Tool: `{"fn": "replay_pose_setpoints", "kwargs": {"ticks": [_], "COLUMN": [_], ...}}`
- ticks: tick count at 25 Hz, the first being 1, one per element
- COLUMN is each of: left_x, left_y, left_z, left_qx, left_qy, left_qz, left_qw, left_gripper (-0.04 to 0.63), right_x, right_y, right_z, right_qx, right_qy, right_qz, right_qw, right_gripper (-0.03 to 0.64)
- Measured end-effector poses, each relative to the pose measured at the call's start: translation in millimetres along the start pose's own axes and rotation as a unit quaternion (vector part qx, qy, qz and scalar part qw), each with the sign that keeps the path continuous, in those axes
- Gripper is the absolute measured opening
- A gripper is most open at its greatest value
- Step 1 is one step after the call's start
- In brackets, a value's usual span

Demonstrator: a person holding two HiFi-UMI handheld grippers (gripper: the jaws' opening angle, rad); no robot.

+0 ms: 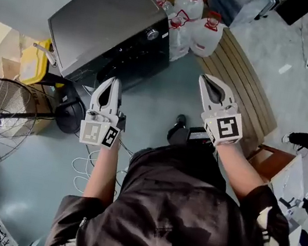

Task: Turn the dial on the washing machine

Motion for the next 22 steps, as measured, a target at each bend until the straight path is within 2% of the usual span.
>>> {"fn": "replay_pose_setpoints", "kwargs": {"ticks": [6,12,18,22], "left_x": [2.3,-3.7,16.0,31.6], "left_y": [-16.1,-26.5,-42.8,-56.3], "left_z": [99.3,187.6,257.6,279.2], "left_qx": [-0.01,-0.016,-0.016,-0.019], "left_qy": [-0.026,-0.029,-0.003,0.007], "left_qz": [0.016,0.03,0.034,0.037], "left_qw": [0.9995,0.999,0.9993,0.9991], "left_gripper": [0.014,0.014,0.014,0.014], "right_x": [-59.7,-134.5,-188.2,-195.9], "right_y": [-8.4,-20.6,-33.6,-41.2], "right_z": [46.7,87.4,131.4,149.1], "right_qx": [0.012,-0.011,-0.02,-0.023], "right_qy": [-0.027,-0.046,-0.029,-0.013], "right_qz": [0.027,0.01,0.001,0.001], "right_qw": [0.999,0.999,0.999,1.0], "right_gripper": [0.021,0.02,0.02,0.02]}}
Point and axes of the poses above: the fingertips, and each gripper's own axes: z backward along the fingers, x to its right, y out of its top, the point moved 10 cm from there along z, backward along the fingers, and after that the axes turned 11 degrees about -y, right-handed, at the moved point
